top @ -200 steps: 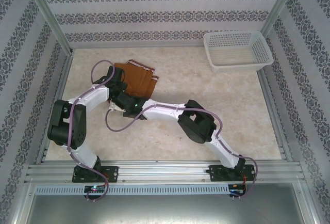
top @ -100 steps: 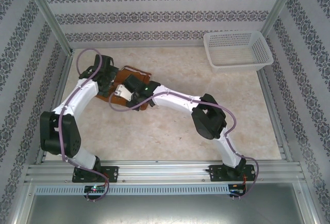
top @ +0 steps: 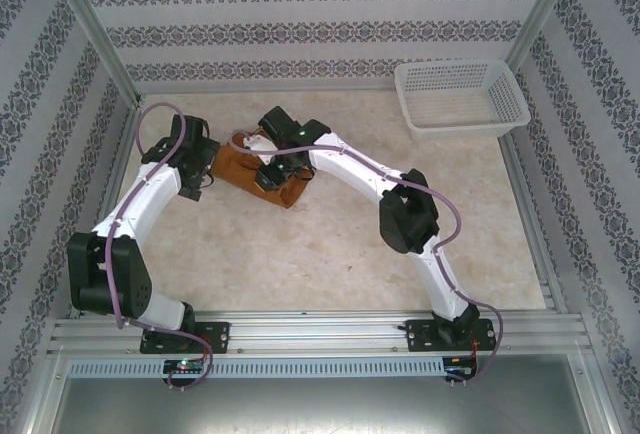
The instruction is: Roll up the long pants
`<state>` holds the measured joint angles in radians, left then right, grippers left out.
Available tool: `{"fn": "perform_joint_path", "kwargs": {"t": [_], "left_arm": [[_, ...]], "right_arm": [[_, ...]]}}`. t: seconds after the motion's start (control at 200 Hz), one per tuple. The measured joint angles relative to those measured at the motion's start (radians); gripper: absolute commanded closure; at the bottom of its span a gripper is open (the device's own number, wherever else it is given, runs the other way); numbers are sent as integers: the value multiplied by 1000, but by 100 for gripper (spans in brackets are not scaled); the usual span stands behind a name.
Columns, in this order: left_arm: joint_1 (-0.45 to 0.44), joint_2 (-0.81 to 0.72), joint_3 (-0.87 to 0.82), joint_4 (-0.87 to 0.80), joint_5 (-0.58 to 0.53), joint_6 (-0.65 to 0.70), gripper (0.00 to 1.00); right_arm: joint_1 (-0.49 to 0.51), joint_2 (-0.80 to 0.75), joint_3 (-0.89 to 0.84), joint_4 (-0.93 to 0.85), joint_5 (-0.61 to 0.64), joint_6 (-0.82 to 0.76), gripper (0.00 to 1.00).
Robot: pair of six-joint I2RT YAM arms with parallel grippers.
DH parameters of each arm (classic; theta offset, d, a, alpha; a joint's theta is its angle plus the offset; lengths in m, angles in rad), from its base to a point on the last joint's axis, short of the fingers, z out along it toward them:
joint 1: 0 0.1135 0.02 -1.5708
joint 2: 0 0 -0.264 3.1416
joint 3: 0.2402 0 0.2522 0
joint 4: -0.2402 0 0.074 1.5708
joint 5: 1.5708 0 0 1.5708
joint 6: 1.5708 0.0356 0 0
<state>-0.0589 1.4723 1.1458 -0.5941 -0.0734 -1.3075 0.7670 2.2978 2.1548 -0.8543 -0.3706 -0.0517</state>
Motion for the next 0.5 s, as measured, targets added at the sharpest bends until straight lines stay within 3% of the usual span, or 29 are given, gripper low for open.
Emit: {"fn": "perform_joint_path", "kwargs": {"t": [0.16, 0.5], "left_arm": [[-7, 0, -24, 4, 23, -7, 0], [-21, 43, -3, 31, 50, -8, 0]], "right_arm": [[-38, 53, 81, -44, -107, 69, 100], [-157, 62, 37, 8, -312, 236, 100]]}}
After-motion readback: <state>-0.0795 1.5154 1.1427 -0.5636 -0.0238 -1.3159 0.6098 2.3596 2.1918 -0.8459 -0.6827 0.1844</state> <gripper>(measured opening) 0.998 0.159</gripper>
